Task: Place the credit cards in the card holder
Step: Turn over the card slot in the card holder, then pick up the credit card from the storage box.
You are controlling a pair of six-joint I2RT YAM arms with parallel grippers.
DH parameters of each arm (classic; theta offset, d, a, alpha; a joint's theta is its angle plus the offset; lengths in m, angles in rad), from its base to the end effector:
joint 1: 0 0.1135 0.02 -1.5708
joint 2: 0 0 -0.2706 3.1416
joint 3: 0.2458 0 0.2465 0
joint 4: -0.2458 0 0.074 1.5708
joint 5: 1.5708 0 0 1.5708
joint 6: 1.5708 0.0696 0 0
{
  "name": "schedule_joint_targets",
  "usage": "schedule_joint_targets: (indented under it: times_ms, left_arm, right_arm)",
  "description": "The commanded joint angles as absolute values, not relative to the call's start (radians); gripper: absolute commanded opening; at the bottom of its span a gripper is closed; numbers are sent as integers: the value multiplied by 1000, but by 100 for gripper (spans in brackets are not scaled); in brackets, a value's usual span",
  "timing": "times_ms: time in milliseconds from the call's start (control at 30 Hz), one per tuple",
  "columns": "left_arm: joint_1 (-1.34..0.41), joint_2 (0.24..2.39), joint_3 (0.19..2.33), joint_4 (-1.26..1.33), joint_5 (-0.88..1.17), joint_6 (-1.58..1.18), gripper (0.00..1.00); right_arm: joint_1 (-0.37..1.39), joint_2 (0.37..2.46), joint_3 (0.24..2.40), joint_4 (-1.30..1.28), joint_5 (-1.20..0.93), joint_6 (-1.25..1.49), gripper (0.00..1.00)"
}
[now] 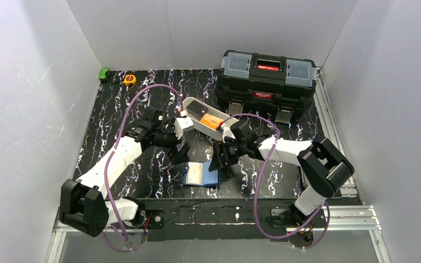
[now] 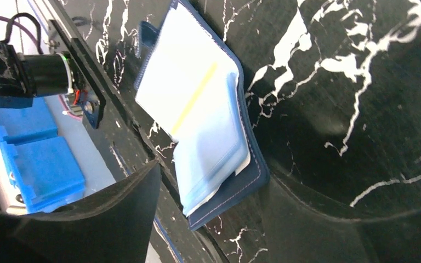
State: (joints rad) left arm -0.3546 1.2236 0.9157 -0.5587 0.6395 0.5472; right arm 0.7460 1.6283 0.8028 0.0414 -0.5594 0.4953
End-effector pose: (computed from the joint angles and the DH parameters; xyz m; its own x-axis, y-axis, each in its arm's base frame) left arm 0.2275 -0.1285 0.2537 -0.2769 0.5477 -0.7895 0.9192 0.3903 -0.0516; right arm 0.2217 0.2551 0.1547 -0.8609 -0.2470 -0.4448 -0.5024 0.5511 0.6662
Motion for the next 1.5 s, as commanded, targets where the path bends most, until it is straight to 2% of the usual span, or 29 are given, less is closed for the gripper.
schedule_joint_targets:
  times_ms: [0,167,500,733,1033,1467]
  left_arm:
    - [-372,1228,924,-530,647,514,99]
    - [-367,1265,971,-505,601,436,99]
    - [-337,1434,1211,-463,608,335,99]
    - [-336,1720,1529,-461,590,353,99]
    - [-347,1940,1764,-502,567,487,99]
    - [-399,1991,1634,-372,549,742,99]
  right_arm:
    - [741,1539,792,2,-483,459,74]
    - [734,1451,811,-136,-392,417,79]
    - [687,1294,960,-269,-319,384,79]
    - [580,1408,1072,-184,-288,460,74]
    - [565,1549,1088,-73,-206,547,76]
    - [542,1687,1018,195,-129,696,76]
